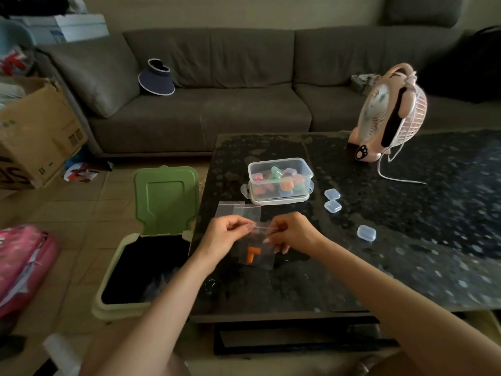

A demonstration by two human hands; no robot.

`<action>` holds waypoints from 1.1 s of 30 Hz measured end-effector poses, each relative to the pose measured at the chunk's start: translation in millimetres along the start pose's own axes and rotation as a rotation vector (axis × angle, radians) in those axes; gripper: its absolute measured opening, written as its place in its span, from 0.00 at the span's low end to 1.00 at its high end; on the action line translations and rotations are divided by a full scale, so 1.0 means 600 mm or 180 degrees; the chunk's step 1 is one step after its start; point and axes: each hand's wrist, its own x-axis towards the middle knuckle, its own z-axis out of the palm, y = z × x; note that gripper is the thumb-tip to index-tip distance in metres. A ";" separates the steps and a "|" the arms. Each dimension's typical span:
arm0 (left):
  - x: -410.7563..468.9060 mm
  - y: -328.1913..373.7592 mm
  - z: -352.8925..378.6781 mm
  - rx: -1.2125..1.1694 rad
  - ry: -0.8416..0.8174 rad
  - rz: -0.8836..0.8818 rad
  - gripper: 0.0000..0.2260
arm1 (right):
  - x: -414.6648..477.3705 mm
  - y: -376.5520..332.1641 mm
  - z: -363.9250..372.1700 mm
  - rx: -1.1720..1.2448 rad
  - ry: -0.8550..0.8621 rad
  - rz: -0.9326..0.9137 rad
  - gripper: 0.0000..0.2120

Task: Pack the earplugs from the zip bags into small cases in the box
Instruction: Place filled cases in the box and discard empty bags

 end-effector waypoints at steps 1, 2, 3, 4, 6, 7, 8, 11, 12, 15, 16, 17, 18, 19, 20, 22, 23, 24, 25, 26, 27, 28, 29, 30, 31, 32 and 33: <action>0.000 -0.005 0.007 0.0076 -0.0045 -0.0022 0.05 | -0.007 0.006 -0.003 0.0044 -0.0011 0.0035 0.08; 0.001 -0.011 0.012 0.0260 -0.0101 -0.0057 0.05 | -0.013 0.012 -0.005 0.0087 -0.0015 0.0073 0.08; 0.002 -0.014 0.016 0.0444 -0.0165 -0.0122 0.06 | -0.019 0.018 -0.006 0.0129 -0.0032 0.0101 0.07; 0.002 -0.014 0.021 0.0536 -0.0224 -0.0199 0.06 | -0.024 0.022 -0.007 0.0173 -0.0064 0.0117 0.06; -0.001 -0.016 0.033 0.0458 -0.0225 -0.0249 0.06 | -0.033 0.030 -0.006 0.0207 -0.0099 0.0117 0.08; -0.001 -0.015 0.037 0.0363 -0.0204 -0.0282 0.04 | -0.036 0.034 -0.005 0.0198 -0.0064 0.0092 0.08; 0.000 -0.016 0.040 0.0258 -0.0171 -0.0319 0.05 | -0.038 0.037 -0.005 0.0184 0.0008 0.0048 0.09; 0.003 -0.019 0.044 -0.0020 -0.0181 -0.0518 0.07 | -0.041 0.039 -0.005 0.0216 0.0253 -0.0141 0.12; 0.005 -0.020 0.046 -0.0062 -0.0123 -0.0583 0.04 | -0.041 0.038 -0.005 0.0279 0.0325 -0.0186 0.13; 0.007 -0.019 0.049 0.0029 0.0061 -0.0635 0.08 | -0.040 0.033 -0.008 0.0566 0.0362 -0.0258 0.13; 0.007 -0.017 0.049 0.0029 0.0143 -0.0625 0.10 | -0.039 0.031 -0.008 0.0607 0.0318 -0.0269 0.13; 0.008 -0.018 0.050 0.0065 0.0225 -0.0623 0.11 | -0.038 0.029 -0.008 0.0589 0.0267 -0.0285 0.12; 0.008 -0.018 0.049 0.0071 0.0287 -0.0611 0.12 | -0.038 0.027 -0.007 0.0523 0.0219 -0.0314 0.11; 0.007 -0.016 0.049 0.0066 0.0298 -0.0586 0.13 | -0.038 0.025 -0.006 0.0433 0.0180 -0.0348 0.10; 0.007 -0.016 0.049 0.0046 0.0293 -0.0571 0.14 | -0.038 0.024 -0.005 0.0344 0.0157 -0.0381 0.10; 0.011 -0.022 0.050 0.0010 0.0299 -0.0588 0.14 | -0.038 0.022 -0.004 0.0178 0.0169 -0.0431 0.09; 0.011 -0.021 0.050 0.0009 0.0311 -0.0589 0.14 | -0.039 0.021 -0.003 0.0103 0.0196 -0.0451 0.08; 0.010 -0.021 0.051 -0.0004 0.0361 -0.0589 0.14 | -0.039 0.020 -0.004 0.0040 0.0238 -0.0472 0.08; 0.012 -0.023 0.052 -0.0032 0.0389 -0.0580 0.14 | -0.040 0.019 -0.004 -0.0019 0.0297 -0.0492 0.08; 0.014 -0.026 0.052 -0.0051 0.0389 -0.0588 0.14 | -0.041 0.017 -0.005 -0.0081 0.0357 -0.0509 0.08; 0.016 -0.028 0.052 -0.0017 0.0396 -0.0601 0.14 | -0.042 0.015 -0.006 -0.0142 0.0399 -0.0515 0.09; 0.017 -0.029 0.052 -0.0006 0.0393 -0.0591 0.14 | -0.043 0.013 -0.007 -0.0189 0.0418 -0.0505 0.09; 0.019 -0.031 0.053 0.0022 0.0383 -0.0547 0.15 | -0.043 0.012 -0.008 -0.0223 0.0417 -0.0483 0.09; 0.020 -0.033 0.053 0.0053 0.0335 -0.0527 0.15 | -0.043 0.012 -0.009 -0.0258 0.0412 -0.0455 0.08; 0.018 -0.031 0.052 0.0088 0.0260 -0.0500 0.14 | -0.043 0.012 -0.009 -0.0294 0.0413 -0.0426 0.08; 0.012 -0.024 0.052 0.0119 0.0161 -0.0475 0.13 | -0.043 0.012 -0.009 -0.0338 0.0424 -0.0397 0.07; 0.006 -0.016 0.052 0.0155 0.0017 -0.0427 0.12 | -0.043 0.013 -0.010 -0.0394 0.0446 -0.0372 0.08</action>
